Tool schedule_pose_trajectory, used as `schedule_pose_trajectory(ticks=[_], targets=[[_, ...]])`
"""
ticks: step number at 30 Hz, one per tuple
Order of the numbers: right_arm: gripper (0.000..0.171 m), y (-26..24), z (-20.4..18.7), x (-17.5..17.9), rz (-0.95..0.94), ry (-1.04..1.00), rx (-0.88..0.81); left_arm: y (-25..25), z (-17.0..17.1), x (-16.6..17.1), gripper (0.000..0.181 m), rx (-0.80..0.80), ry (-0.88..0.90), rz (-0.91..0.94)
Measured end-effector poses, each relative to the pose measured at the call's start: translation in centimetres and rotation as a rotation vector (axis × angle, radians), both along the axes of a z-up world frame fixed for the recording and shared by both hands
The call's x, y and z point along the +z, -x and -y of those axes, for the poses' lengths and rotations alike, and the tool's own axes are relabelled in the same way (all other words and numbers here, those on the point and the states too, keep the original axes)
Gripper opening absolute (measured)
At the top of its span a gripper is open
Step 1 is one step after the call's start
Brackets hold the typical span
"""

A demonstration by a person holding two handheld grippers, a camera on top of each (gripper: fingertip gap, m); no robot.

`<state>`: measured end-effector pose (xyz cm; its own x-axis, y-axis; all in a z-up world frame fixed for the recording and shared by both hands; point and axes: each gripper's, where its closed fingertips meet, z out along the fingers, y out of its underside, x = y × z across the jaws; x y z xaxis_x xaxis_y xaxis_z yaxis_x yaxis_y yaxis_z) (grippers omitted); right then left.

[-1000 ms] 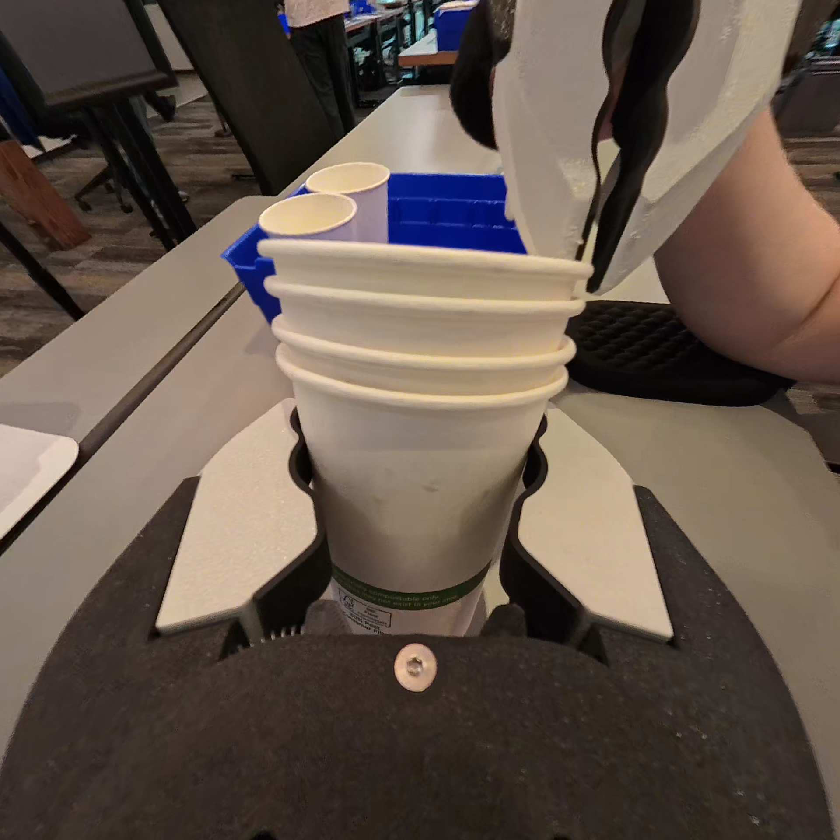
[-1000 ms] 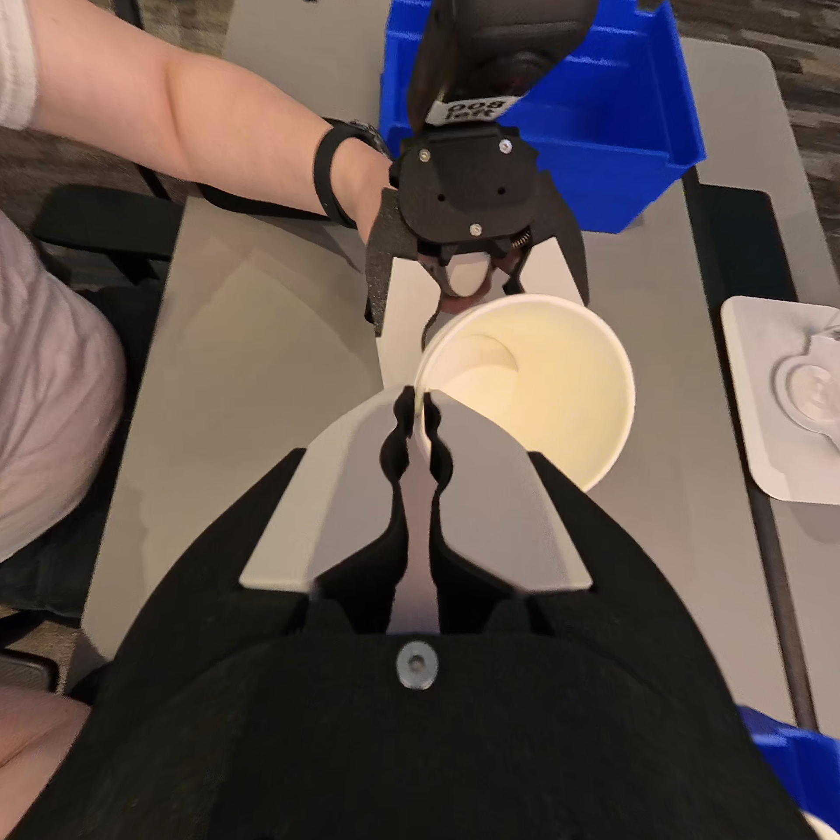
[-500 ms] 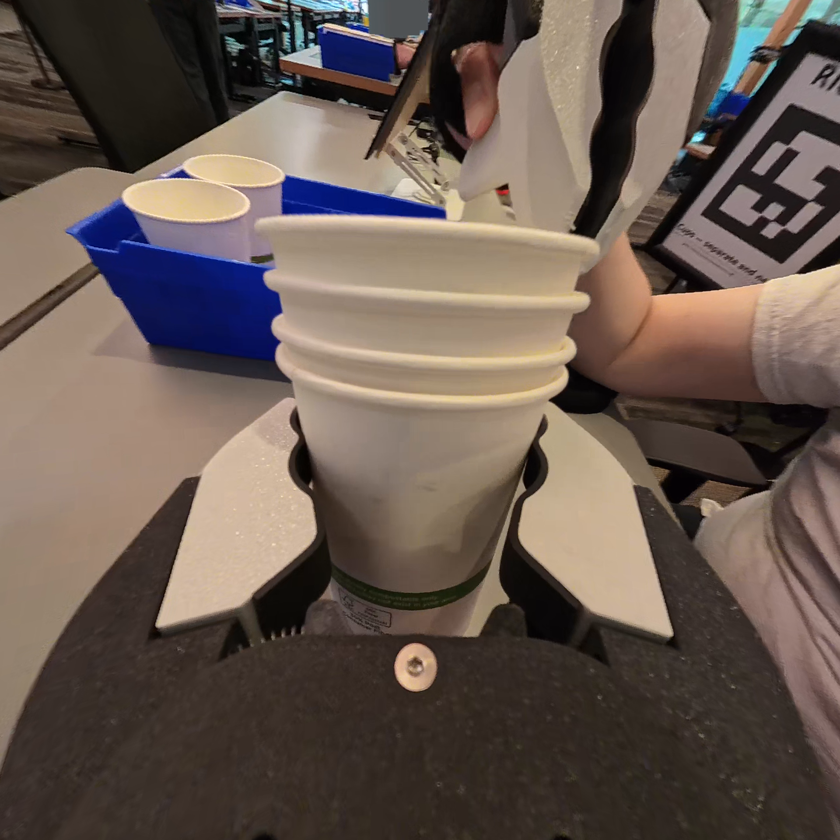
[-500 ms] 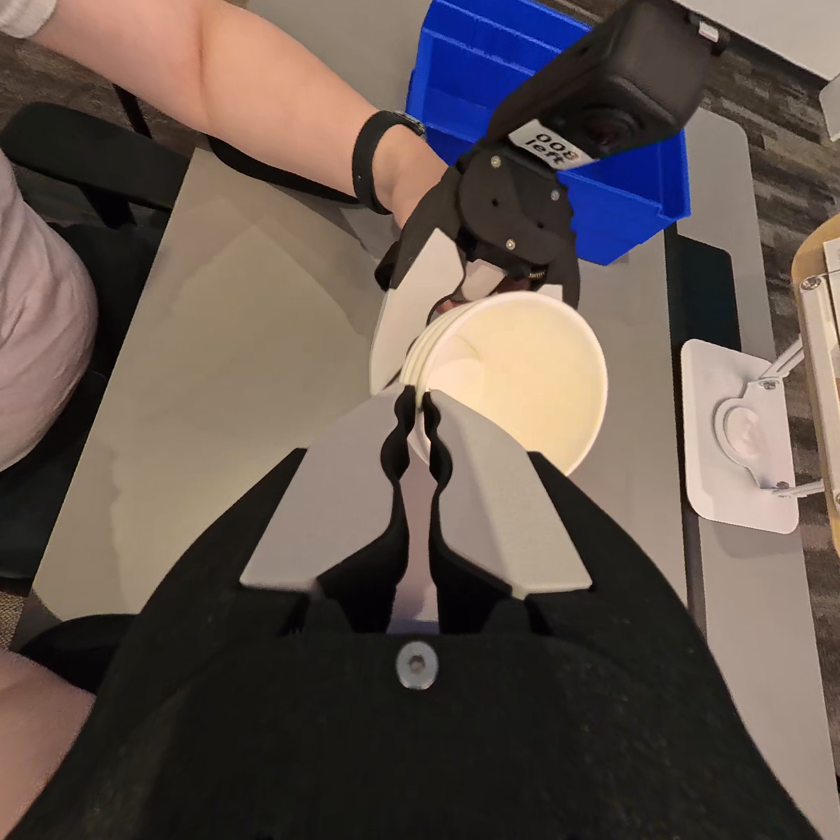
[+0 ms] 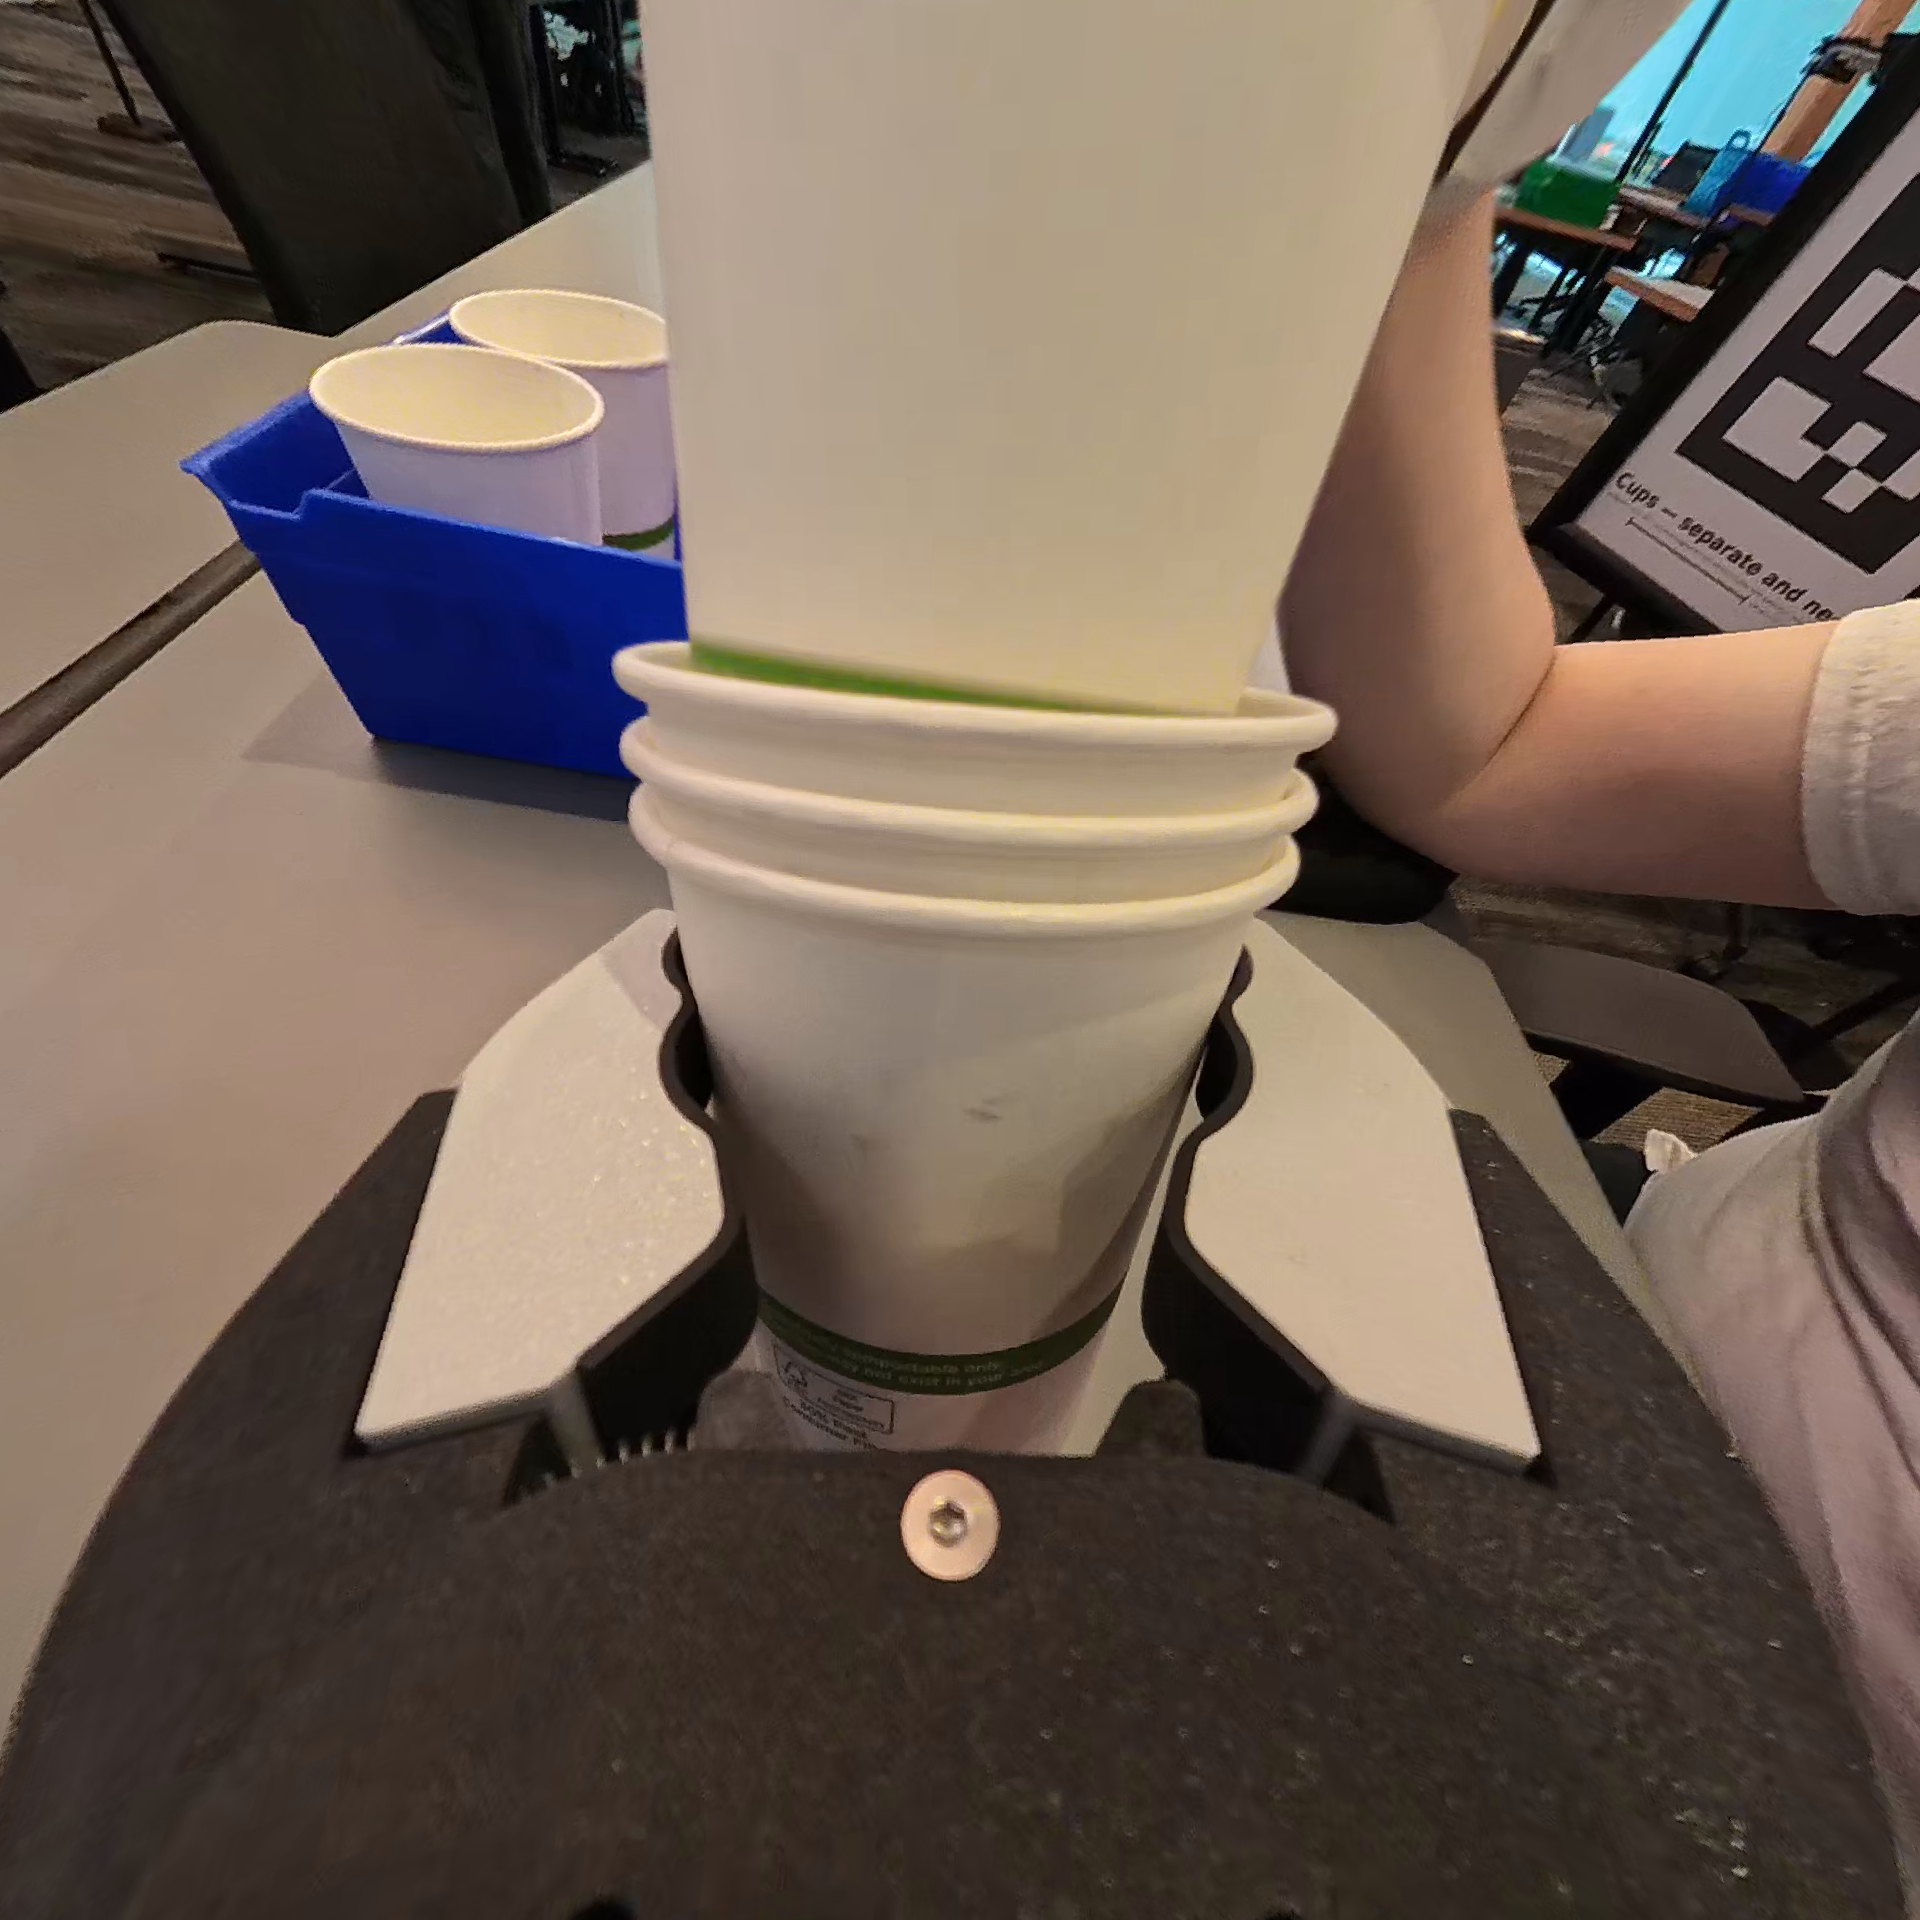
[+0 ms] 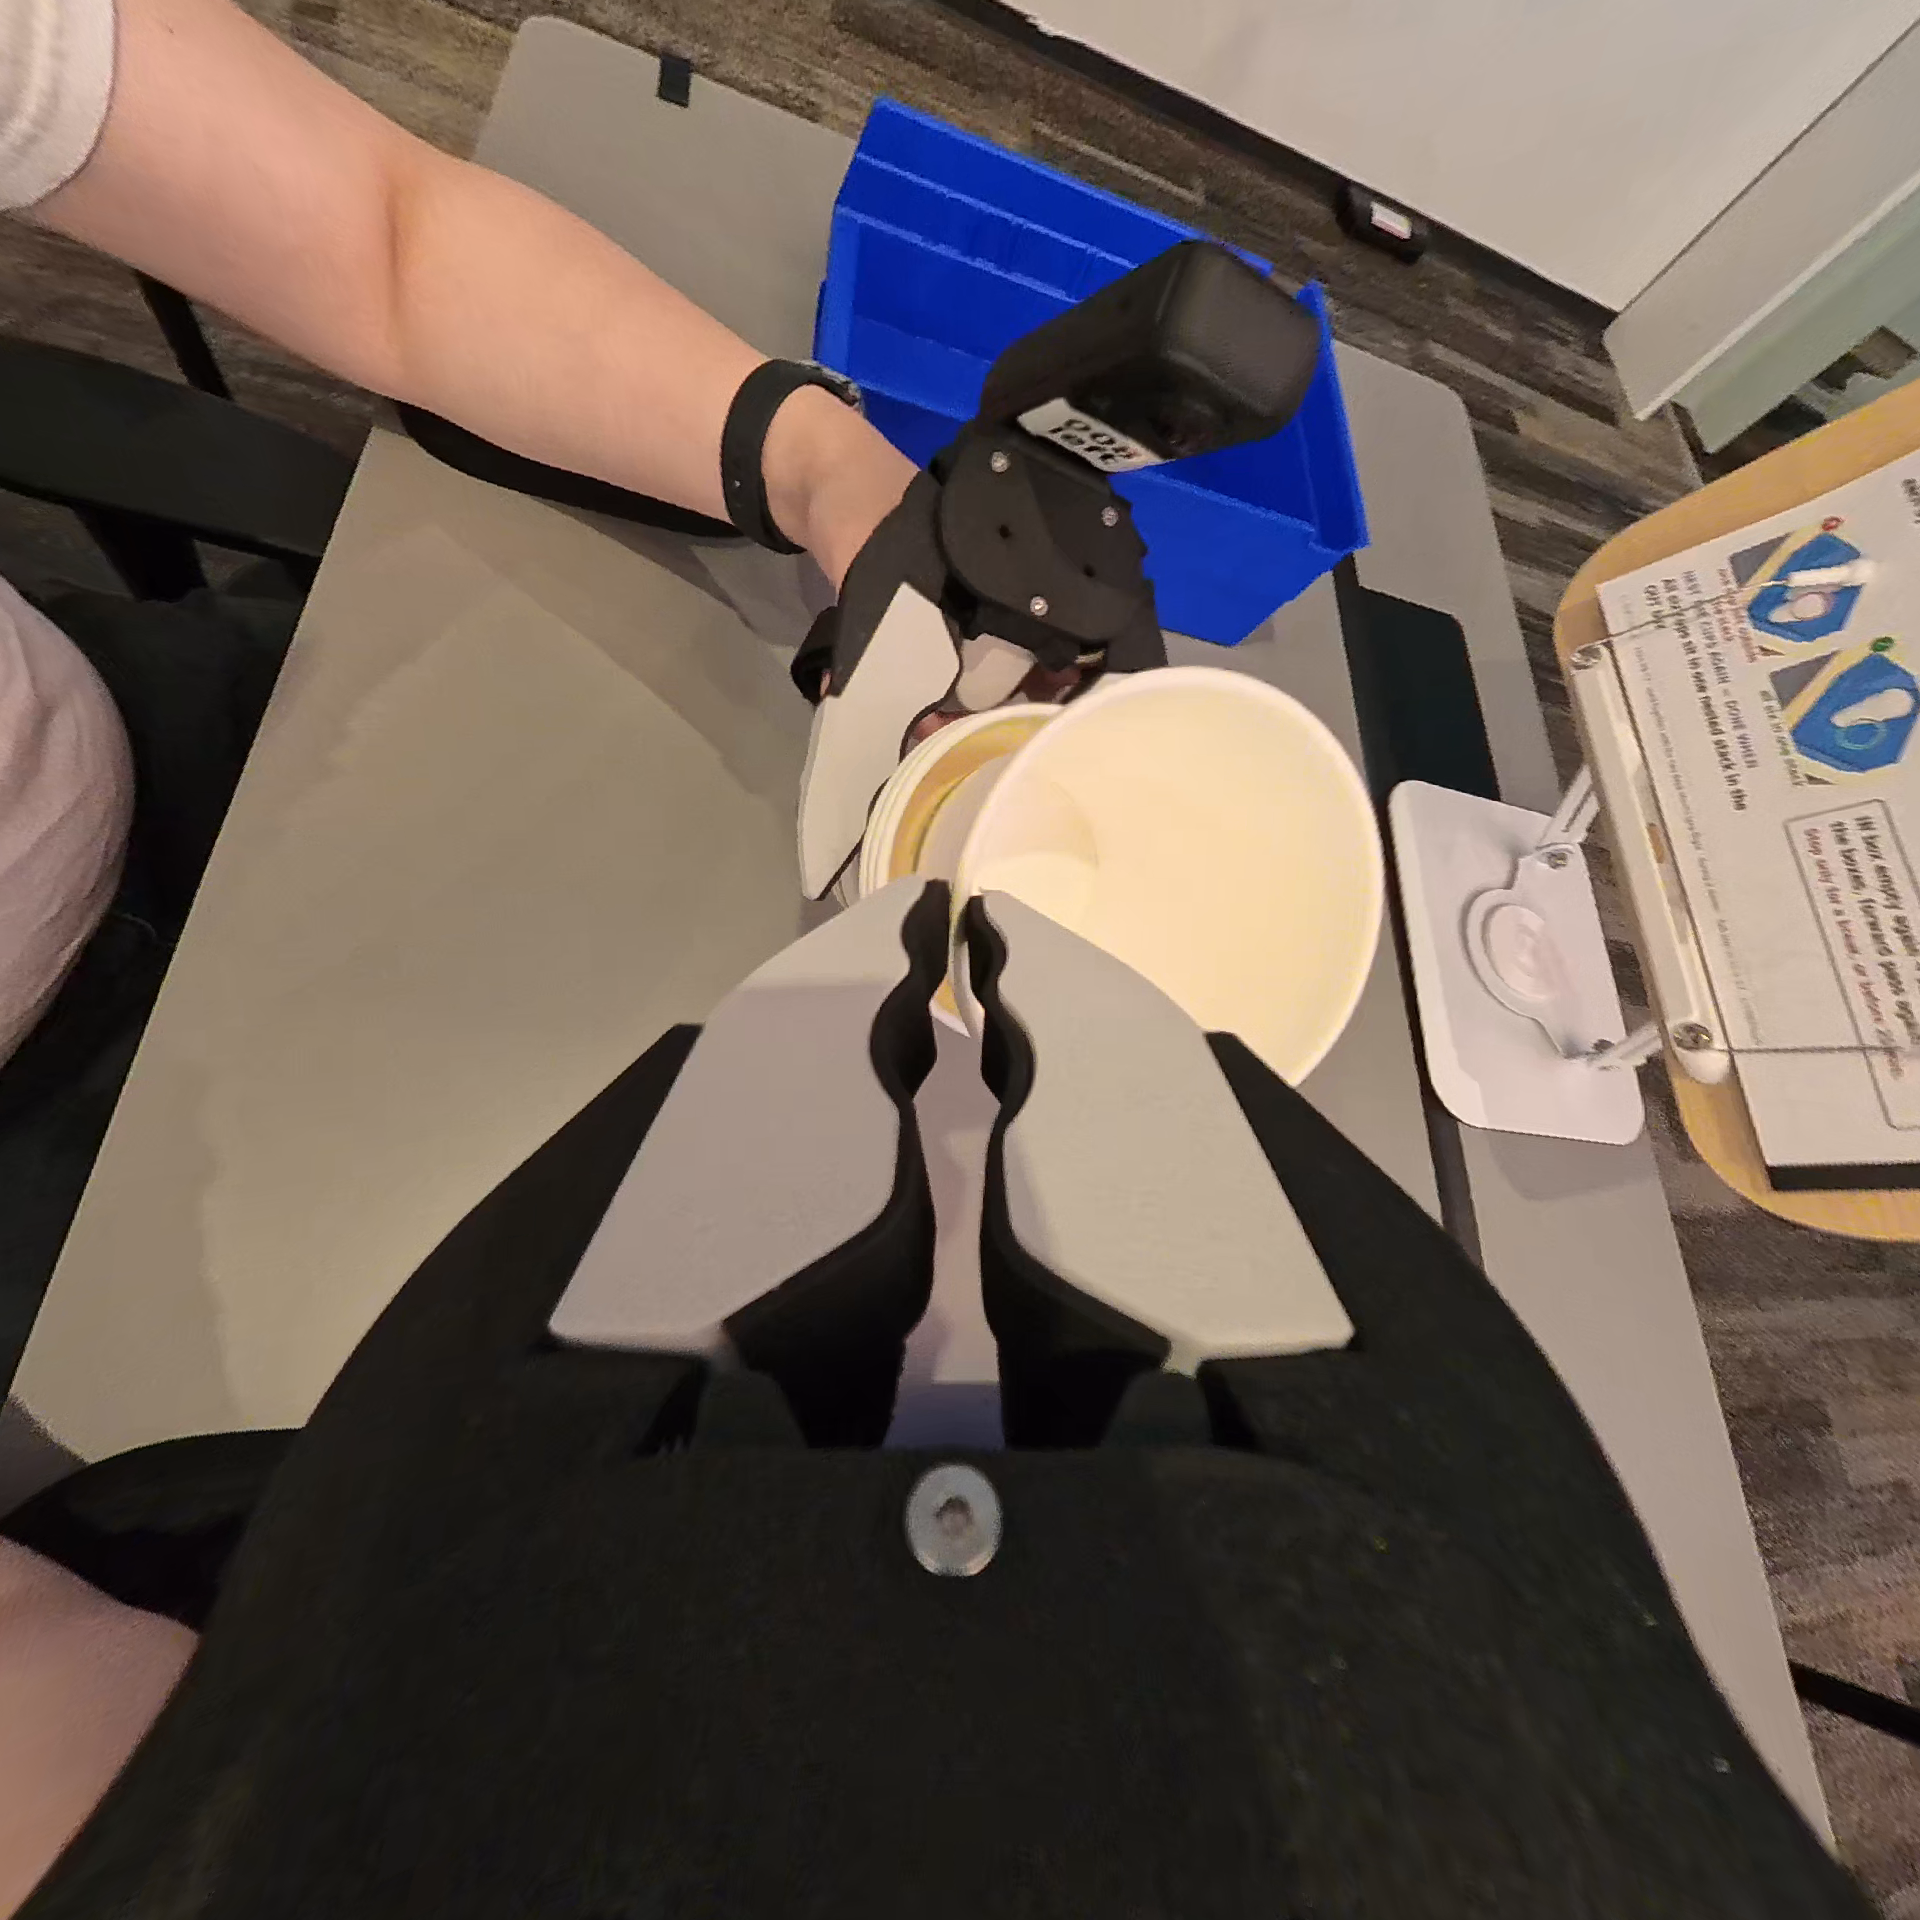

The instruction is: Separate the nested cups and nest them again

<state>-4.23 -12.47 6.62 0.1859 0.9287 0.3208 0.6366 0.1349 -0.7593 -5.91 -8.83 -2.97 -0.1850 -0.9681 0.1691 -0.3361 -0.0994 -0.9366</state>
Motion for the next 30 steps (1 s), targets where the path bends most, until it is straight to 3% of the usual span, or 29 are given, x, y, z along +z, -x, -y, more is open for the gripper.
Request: schedule_pose_trajectory(ticks=[10, 15, 22, 26, 30], targets=[[0.003, -4.6, 0.4, 3.8, -0.063, -0.113, -0.195, 0.2, -1.2, -0.6, 0.094, 0.043, -0.013, -0.029], [0.003, -10.8, -0.2, 4.4, -0.004, -0.145, -0.515, 0.4, -1.6, -0.9, 0.094, 0.059, -0.017, -0.044], [0.003, -20.2, -2.0, -1.3, 0.188, 0.112, -0.94, 0.2, -1.3, -1.4, 0.094, 0.05, -0.028, -0.063], [0.003, -23.5, -2.5, -6.0, 0.282, 0.326, -1.031, 0.2, -1.2, -1.4, 0.094, 0.047, -0.028, -0.064], [0.004, -25.5, -3.3, -8.7, 0.296, 0.403, -1.031, 0.2, -1.3, -1.2, 0.094, 0.049, -0.027, -0.058]])
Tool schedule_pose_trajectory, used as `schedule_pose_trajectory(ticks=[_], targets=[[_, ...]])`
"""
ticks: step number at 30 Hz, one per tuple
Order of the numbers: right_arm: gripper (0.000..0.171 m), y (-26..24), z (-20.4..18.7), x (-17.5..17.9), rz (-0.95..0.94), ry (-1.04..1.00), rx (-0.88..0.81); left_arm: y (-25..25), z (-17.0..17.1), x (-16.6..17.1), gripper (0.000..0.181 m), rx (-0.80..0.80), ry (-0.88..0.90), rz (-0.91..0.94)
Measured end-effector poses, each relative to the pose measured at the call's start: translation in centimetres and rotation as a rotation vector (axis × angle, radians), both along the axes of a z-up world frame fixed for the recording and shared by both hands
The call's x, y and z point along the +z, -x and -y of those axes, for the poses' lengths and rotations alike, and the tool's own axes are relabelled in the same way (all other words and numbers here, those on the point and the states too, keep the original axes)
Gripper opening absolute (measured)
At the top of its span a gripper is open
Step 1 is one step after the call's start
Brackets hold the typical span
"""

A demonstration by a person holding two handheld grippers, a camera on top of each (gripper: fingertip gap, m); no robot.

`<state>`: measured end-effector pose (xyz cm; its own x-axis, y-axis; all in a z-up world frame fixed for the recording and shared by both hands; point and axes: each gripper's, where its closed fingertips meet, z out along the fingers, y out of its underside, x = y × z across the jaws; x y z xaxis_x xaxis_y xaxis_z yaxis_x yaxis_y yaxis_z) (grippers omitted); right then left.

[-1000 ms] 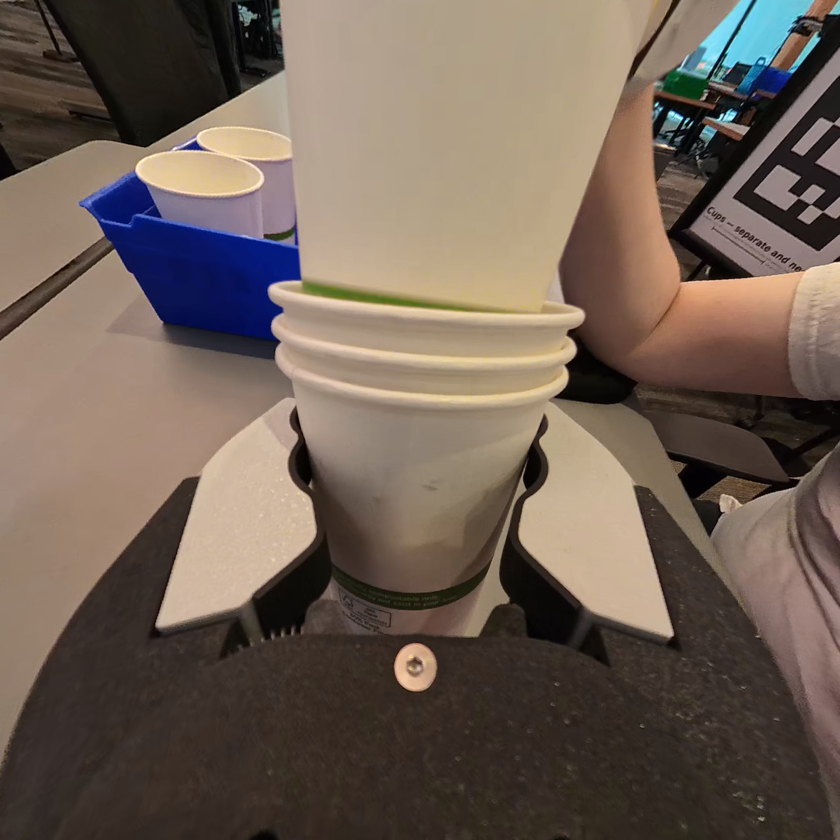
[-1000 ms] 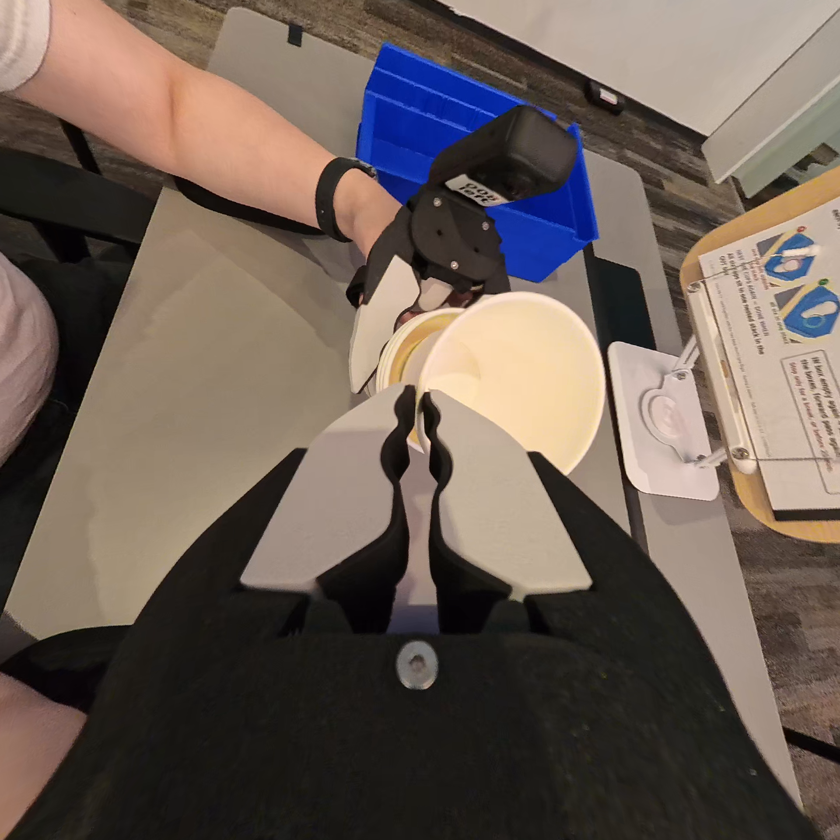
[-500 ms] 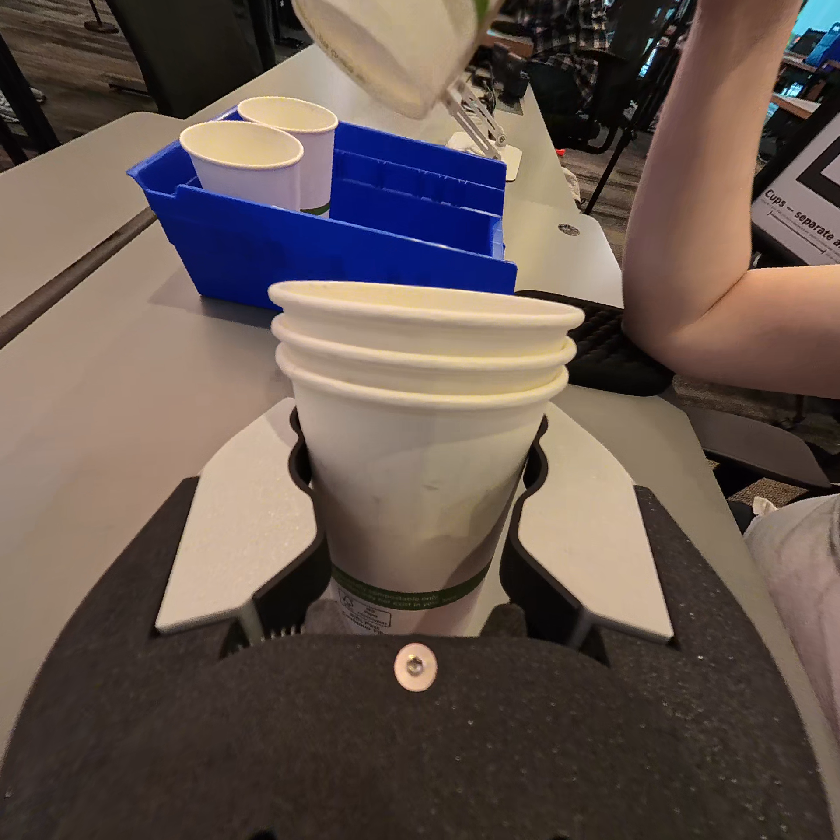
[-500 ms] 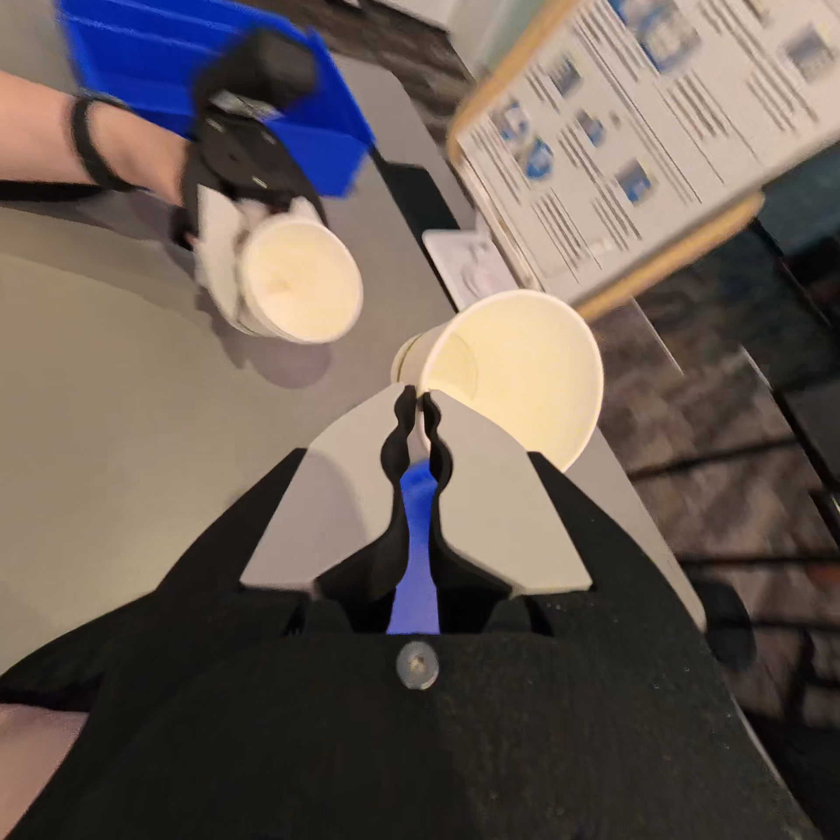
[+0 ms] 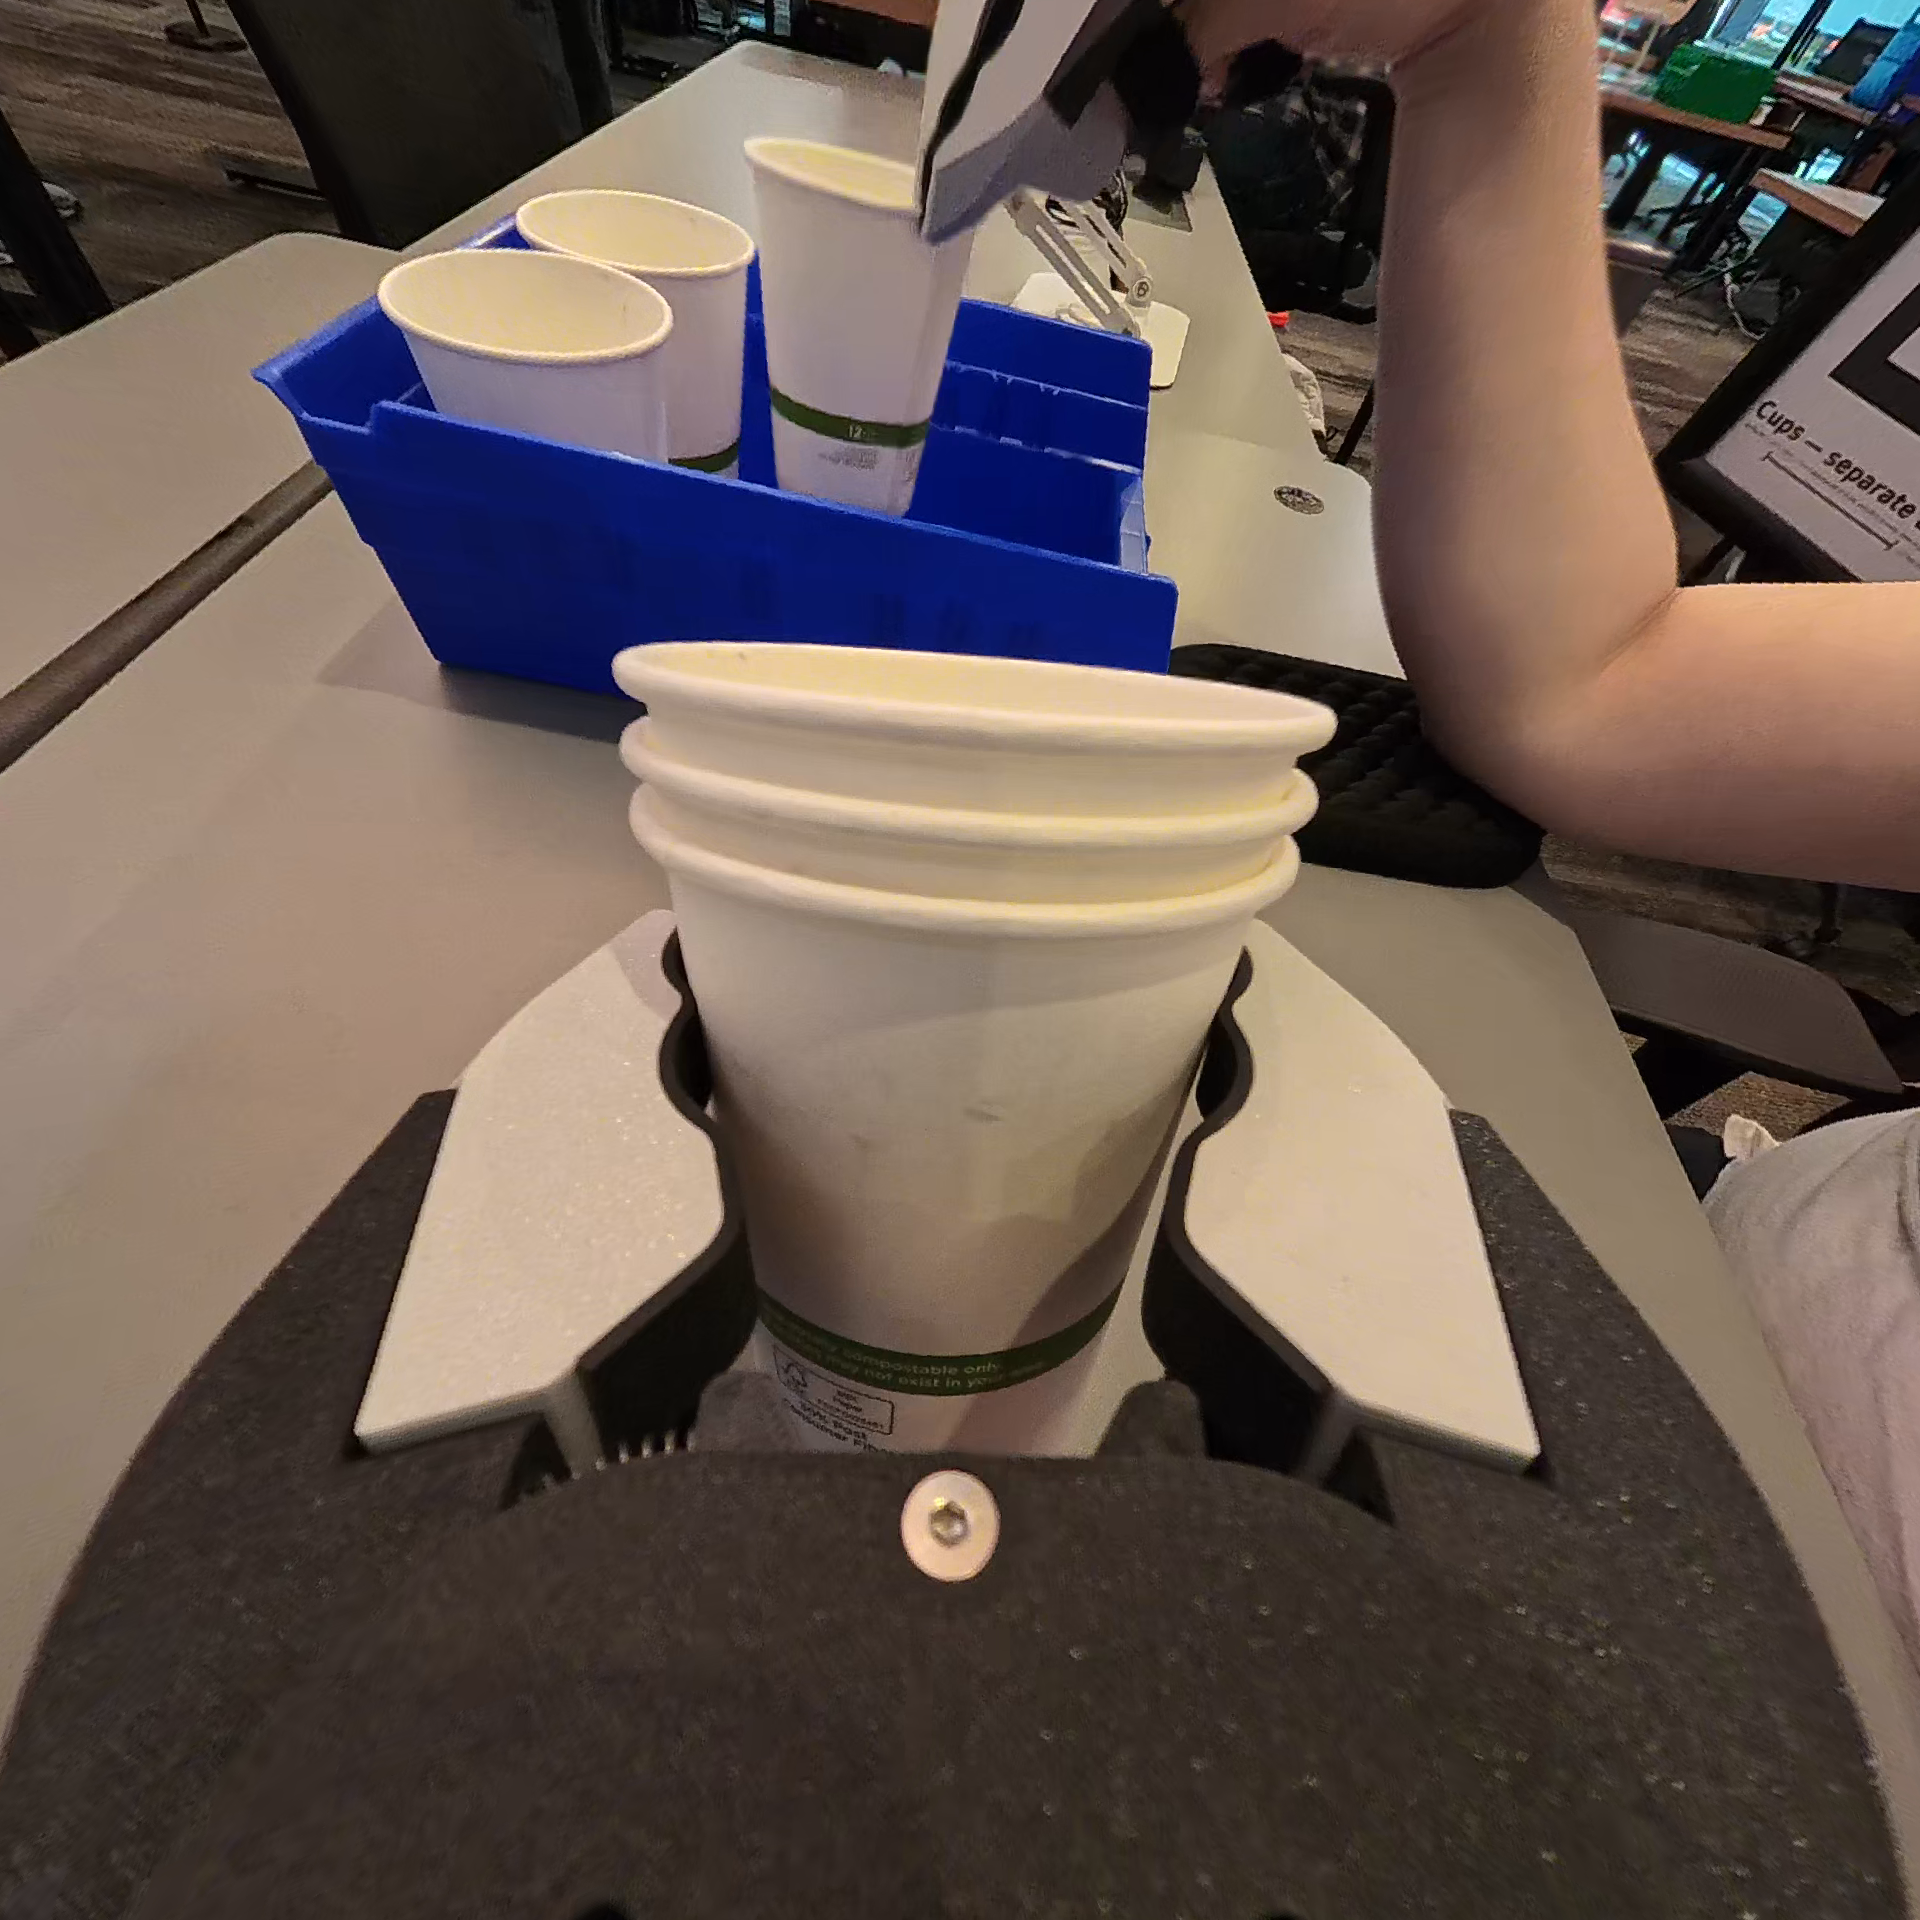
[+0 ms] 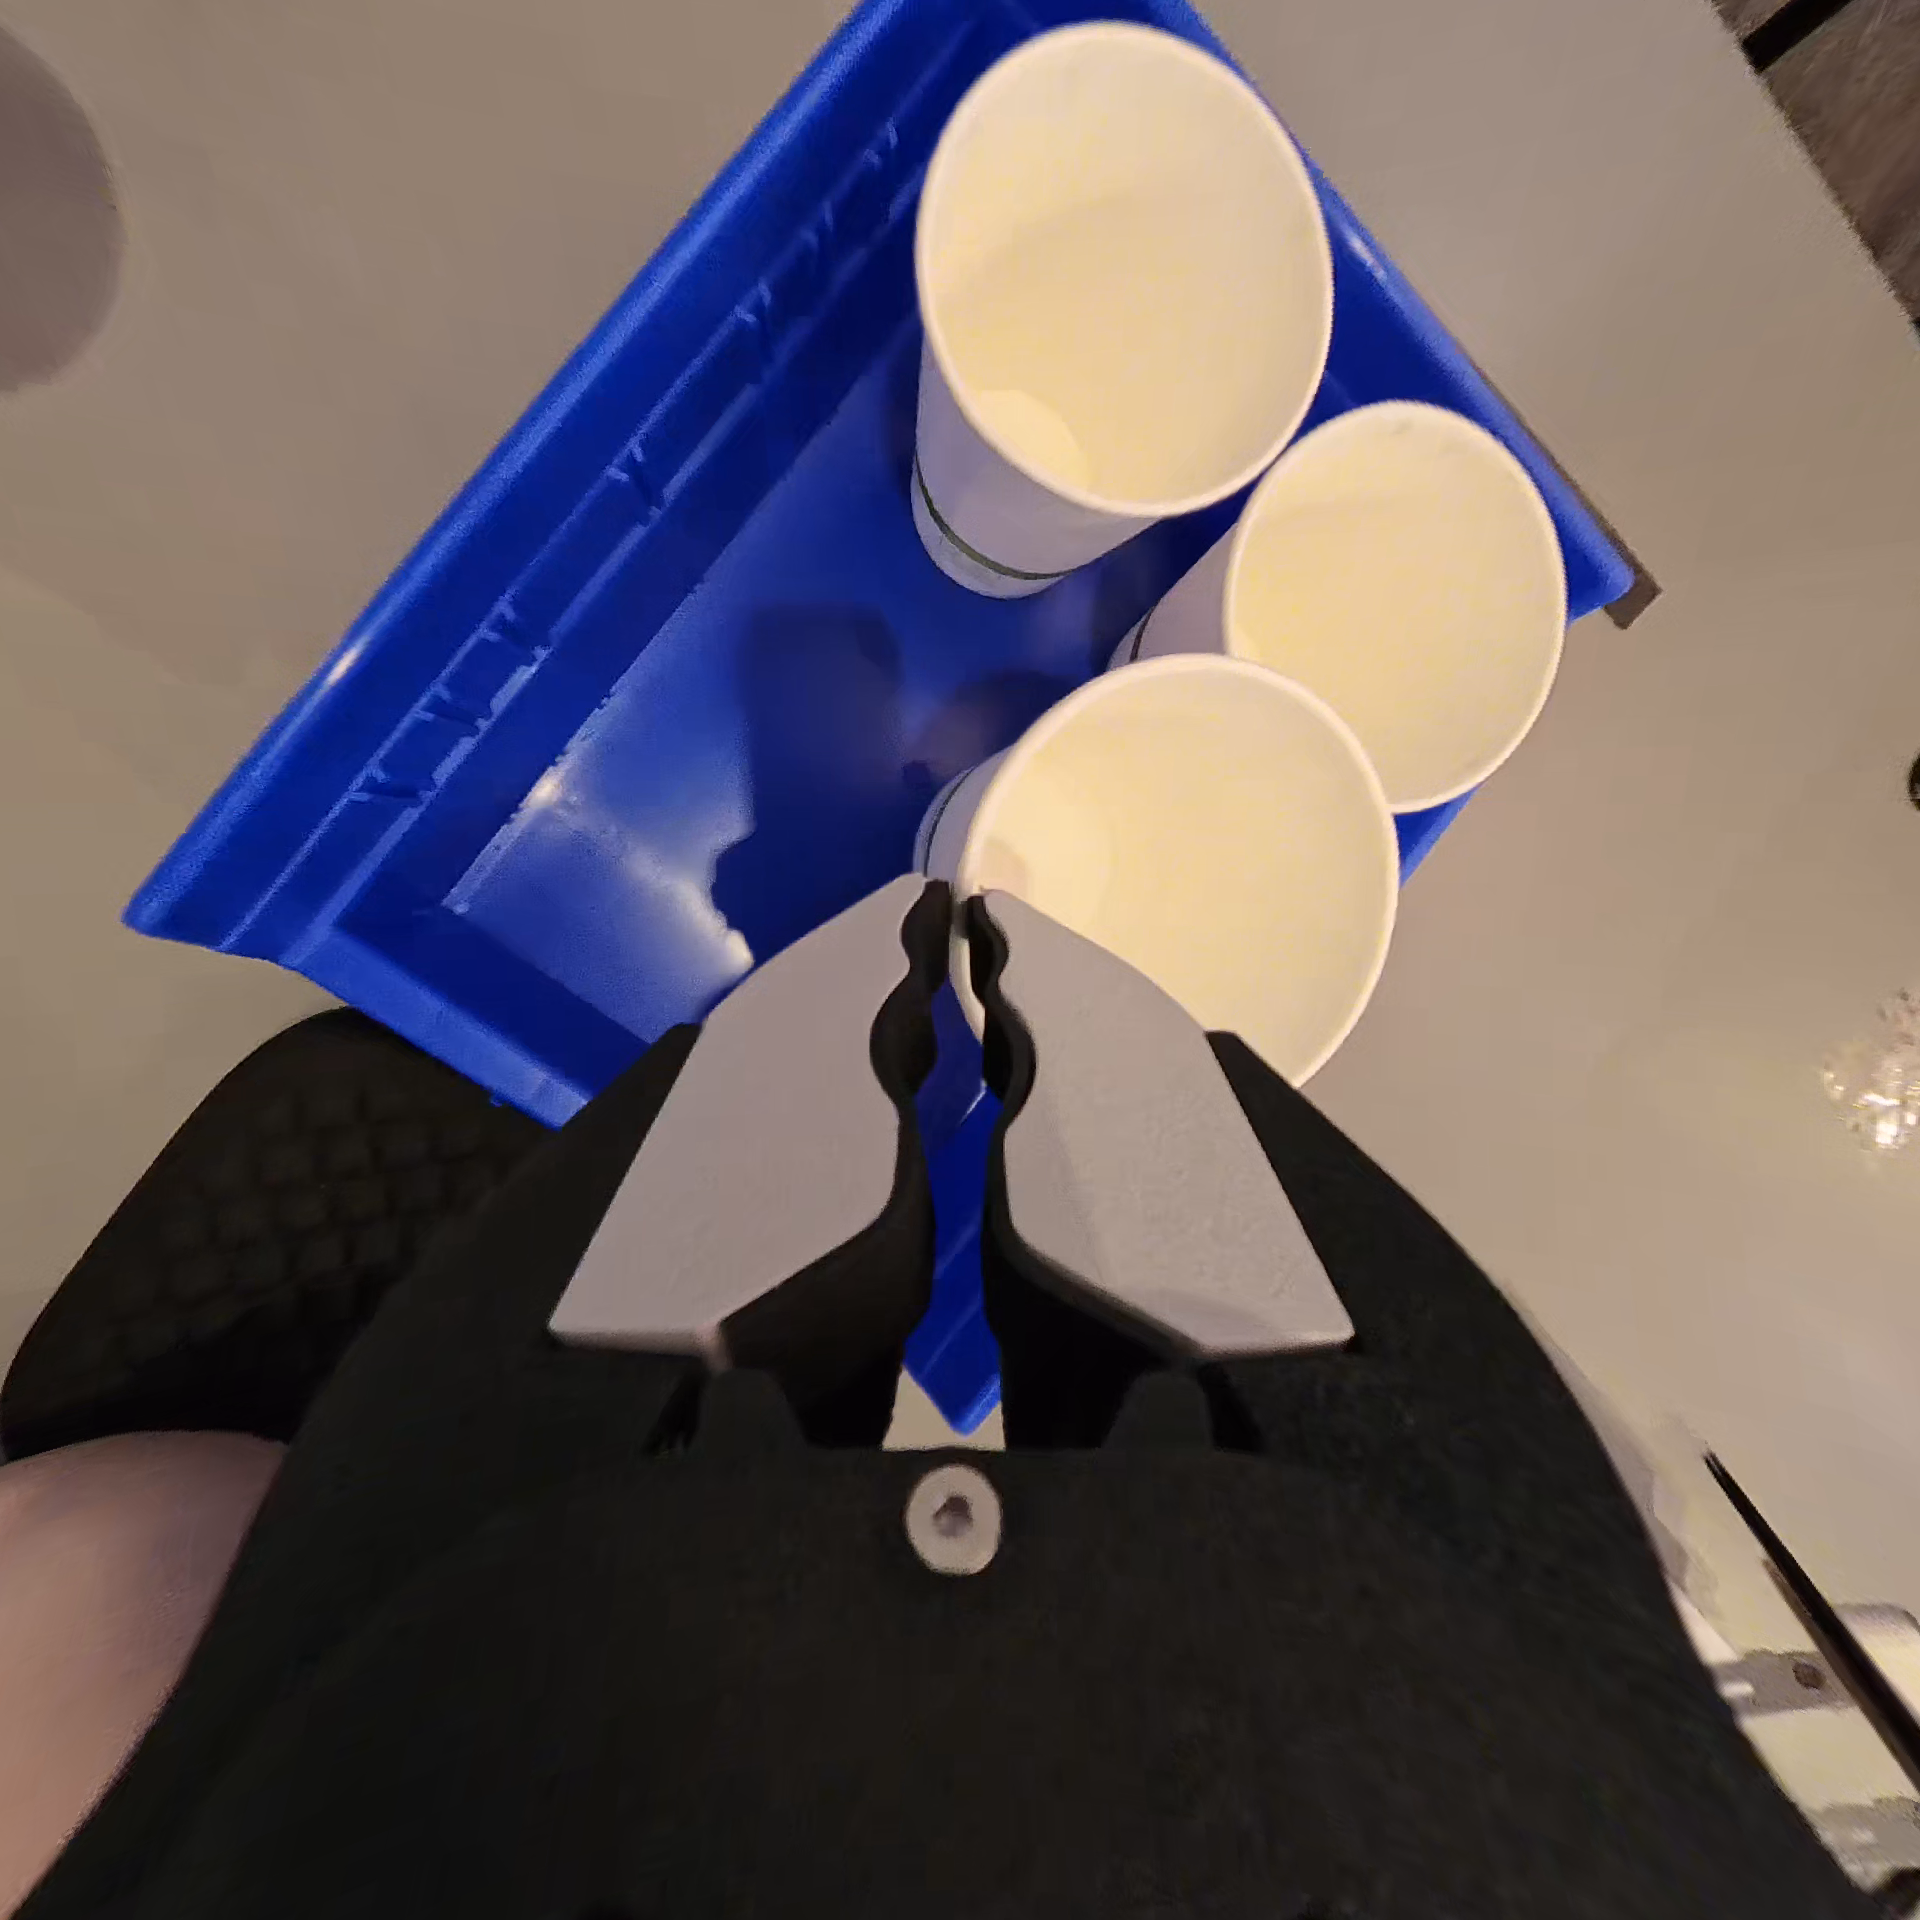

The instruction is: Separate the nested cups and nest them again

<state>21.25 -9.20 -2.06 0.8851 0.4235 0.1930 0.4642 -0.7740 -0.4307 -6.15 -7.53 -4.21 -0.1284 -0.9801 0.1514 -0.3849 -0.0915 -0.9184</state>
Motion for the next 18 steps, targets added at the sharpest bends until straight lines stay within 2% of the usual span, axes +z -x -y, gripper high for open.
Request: schedule_pose_trajectory(ticks=[5, 10, 18], targets=[[0.004, -0.6, -0.3, -1.6, -0.035, 0.033, 0.023, 0.0, -0.1, 0.0, 0.094, 0.0, 0.001, 0.001], [0.004, -1.3, -0.1, -3.0, 0.013, 0.089, 0.039, 0.0, 0.0, 0.0, 0.094, -0.002, 0.001, 0.001], [0.004, -1.4, 0.4, -3.8, 0.02, 0.135, 0.045, -0.1, 0.2, -0.1, 0.094, -0.008, -0.002, -0.006]])
